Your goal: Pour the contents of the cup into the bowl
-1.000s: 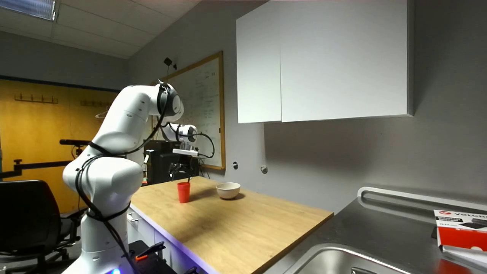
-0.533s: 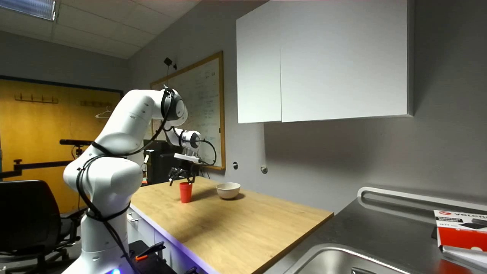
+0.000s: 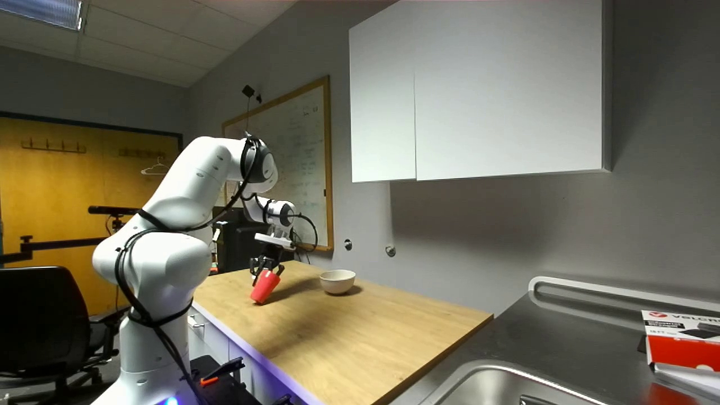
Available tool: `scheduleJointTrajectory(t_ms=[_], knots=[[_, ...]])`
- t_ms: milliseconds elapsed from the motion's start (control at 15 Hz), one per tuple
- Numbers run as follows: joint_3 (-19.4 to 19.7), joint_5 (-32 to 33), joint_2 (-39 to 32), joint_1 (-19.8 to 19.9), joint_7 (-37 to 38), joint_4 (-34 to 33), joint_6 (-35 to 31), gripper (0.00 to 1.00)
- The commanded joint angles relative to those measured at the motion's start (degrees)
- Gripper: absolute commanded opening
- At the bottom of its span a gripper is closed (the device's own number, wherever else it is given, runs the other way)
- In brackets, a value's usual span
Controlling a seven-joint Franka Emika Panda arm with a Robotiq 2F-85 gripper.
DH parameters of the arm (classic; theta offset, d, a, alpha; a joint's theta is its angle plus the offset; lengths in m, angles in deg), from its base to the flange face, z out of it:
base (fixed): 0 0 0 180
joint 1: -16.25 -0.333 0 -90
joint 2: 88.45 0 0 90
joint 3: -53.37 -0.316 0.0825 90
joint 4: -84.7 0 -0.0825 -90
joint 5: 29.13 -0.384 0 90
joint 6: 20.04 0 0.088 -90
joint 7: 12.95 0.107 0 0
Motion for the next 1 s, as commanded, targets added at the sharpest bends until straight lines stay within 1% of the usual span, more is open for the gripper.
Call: scheduleJointTrajectory(t_ms=[0, 67, 200, 267, 333, 467, 600, 733, 933], knots=[[0.67, 0.32, 0.50, -1.02, 1.54, -1.25, 0.65, 0.14], [0.81, 0.50, 0.61, -1.14, 1.90, -1.38, 0.62, 0.05], [0.91, 0.95, 1.87, -1.26, 2.65, -1.20, 0.63, 0.00], [0.99, 1.18, 2.59, -1.25, 3.02, -1.13, 0.67, 0.00], [0.99, 1.43, 4.11, -1.12, 3.17, -0.56, 0.37, 0.03], [1.10, 2.09, 7.25, -0.70, 3.09, 0.50, -0.07, 0.01], [1.32, 2.67, 10.25, 0.18, 2.20, 0.76, -0.13, 0.02], [1.71, 2.60, 12.51, 1.39, 0.85, -0.06, 0.10, 0.02], [2.32, 1.42, 14.53, 3.92, -3.35, -2.69, 0.26, 0.02]])
